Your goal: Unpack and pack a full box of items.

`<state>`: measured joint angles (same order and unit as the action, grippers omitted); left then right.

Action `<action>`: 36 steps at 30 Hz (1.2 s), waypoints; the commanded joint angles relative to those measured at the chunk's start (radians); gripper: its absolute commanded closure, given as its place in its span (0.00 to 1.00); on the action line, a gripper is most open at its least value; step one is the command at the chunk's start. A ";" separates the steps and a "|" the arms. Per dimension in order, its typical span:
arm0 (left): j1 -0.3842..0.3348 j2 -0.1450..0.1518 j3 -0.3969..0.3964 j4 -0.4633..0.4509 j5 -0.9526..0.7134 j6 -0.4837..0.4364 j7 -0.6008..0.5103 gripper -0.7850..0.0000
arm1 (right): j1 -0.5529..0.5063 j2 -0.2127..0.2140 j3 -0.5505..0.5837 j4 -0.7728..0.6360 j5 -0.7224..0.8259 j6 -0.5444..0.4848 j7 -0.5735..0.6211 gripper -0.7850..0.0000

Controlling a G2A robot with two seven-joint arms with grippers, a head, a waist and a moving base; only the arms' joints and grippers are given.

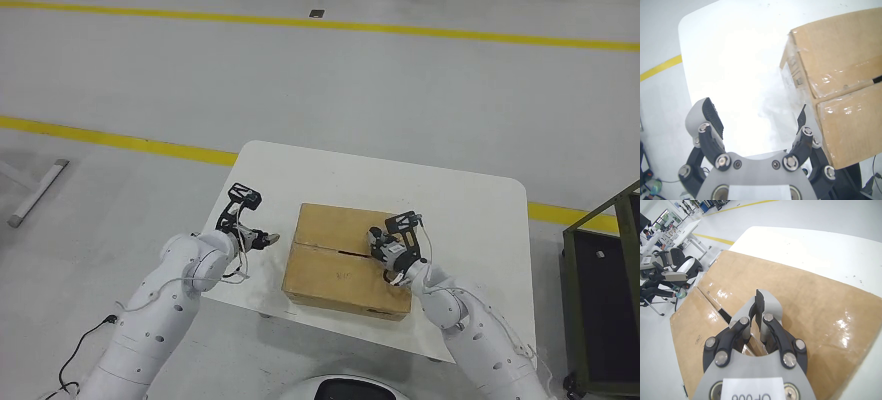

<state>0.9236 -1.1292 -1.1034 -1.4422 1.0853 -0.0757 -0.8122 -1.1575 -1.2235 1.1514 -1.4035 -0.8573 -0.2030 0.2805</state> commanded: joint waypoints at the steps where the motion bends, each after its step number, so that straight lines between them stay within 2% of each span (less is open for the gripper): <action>1: 0.018 0.007 -0.012 -0.019 0.104 0.045 -0.007 0.00 | 0.000 -0.001 0.000 0.002 0.001 -0.002 -0.003 1.00; 3: 0.038 0.009 -0.026 -0.030 0.109 0.068 -0.012 0.00 | 0.000 -0.001 0.003 0.003 0.011 -0.009 -0.006 1.00; 7: 0.057 0.008 -0.015 -0.017 0.141 0.052 0.006 0.00 | 0.001 0.000 0.017 0.005 0.023 -0.023 -0.003 1.00; 10: 0.054 0.003 0.011 -0.003 0.163 0.029 0.034 0.00 | 0.001 0.001 0.028 0.005 0.033 -0.028 -0.003 1.00; 22: 0.059 0.003 0.008 -0.002 0.155 0.032 0.050 0.00 | -0.004 0.003 0.049 0.012 0.041 -0.036 0.012 1.00; 26: 0.057 -0.005 0.020 0.071 0.132 0.003 0.110 0.00 | 0.003 0.001 0.047 0.022 0.047 -0.042 0.012 1.00; 36: -0.034 -0.055 0.138 0.280 0.089 -0.046 0.189 0.00 | 0.008 0.001 0.056 0.026 0.050 -0.048 0.016 1.00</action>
<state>0.8997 -1.1788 -0.9791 -1.1878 1.1727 -0.1198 -0.6213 -1.1504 -1.2228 1.2064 -1.3773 -0.8074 -0.2509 0.2956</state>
